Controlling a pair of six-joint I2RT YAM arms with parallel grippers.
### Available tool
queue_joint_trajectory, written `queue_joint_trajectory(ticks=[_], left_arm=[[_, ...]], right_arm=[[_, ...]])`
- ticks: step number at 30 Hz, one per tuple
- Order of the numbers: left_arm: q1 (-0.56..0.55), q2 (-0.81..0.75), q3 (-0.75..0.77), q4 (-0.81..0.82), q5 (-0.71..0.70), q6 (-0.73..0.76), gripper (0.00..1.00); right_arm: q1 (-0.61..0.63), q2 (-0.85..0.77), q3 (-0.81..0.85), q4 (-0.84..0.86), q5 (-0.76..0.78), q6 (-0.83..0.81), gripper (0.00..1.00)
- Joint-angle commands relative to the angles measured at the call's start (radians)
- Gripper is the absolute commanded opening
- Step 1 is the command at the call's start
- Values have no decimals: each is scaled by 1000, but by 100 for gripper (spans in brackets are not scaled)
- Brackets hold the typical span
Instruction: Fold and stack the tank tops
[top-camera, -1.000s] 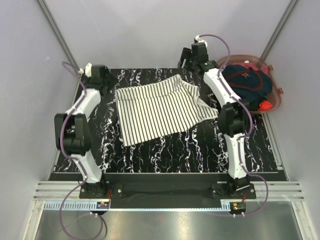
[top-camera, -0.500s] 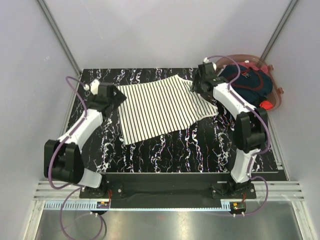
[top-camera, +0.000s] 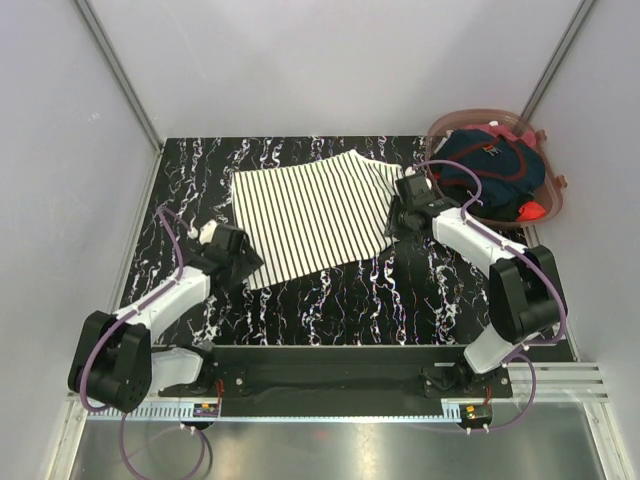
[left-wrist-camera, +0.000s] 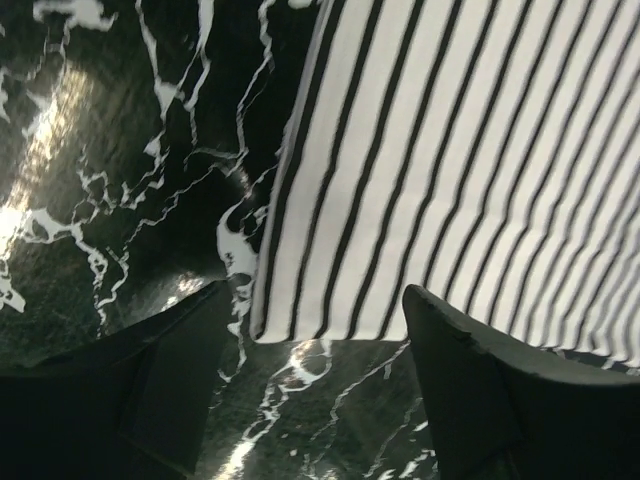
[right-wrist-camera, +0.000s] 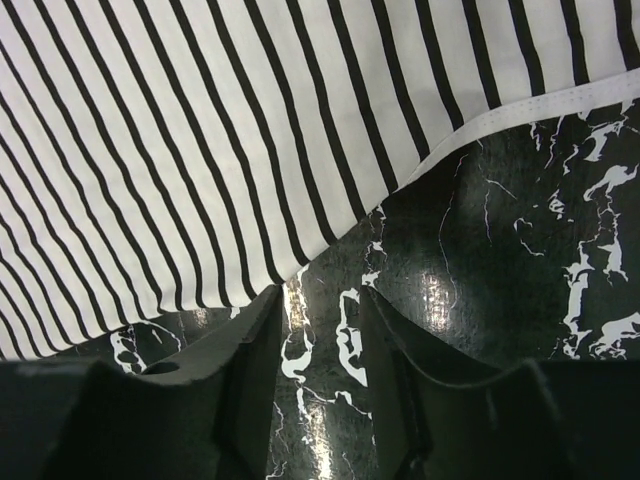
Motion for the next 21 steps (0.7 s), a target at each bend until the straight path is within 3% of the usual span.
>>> queue_joint_trajectory(ticks=[1, 6, 19, 21], left_arm=[[-4, -5, -46, 99, 28, -10, 72], [-4, 7, -56, 83, 8, -13, 57], [-27, -57, -144, 62, 28, -100, 54], [-38, -57, -155, 79, 36, -106, 49]], right_arm=[[-2, 12, -15, 69, -23, 23, 43], [0, 44, -37, 118, -43, 40, 38], [1, 46, -84, 161, 2, 49, 36], [1, 52, -80, 152, 19, 49, 36]])
